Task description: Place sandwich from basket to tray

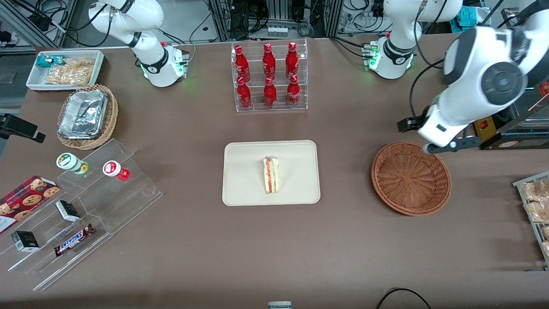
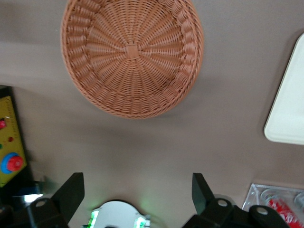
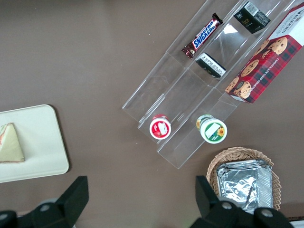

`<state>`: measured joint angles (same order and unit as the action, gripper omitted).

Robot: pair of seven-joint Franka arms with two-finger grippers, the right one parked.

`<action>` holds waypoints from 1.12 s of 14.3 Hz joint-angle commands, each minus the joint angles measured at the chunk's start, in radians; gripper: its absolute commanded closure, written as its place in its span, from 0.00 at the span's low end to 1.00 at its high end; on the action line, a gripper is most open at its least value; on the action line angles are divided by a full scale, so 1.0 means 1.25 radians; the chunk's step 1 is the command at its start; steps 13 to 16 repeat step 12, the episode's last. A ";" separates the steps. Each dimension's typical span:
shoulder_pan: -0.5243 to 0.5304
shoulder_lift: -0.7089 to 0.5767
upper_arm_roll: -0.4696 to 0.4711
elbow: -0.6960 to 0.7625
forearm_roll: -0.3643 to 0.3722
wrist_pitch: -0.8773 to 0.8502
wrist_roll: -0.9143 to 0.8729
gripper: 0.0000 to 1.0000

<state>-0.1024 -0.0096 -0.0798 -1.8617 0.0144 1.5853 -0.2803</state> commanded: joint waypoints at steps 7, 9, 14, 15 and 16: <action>0.109 -0.022 0.002 0.156 0.007 -0.078 0.160 0.00; 0.108 -0.021 0.020 0.169 0.003 -0.077 0.179 0.00; 0.106 -0.019 0.029 0.170 0.001 -0.068 0.190 0.00; 0.106 -0.019 0.029 0.170 0.001 -0.068 0.190 0.00; 0.106 -0.019 0.029 0.170 0.001 -0.068 0.190 0.00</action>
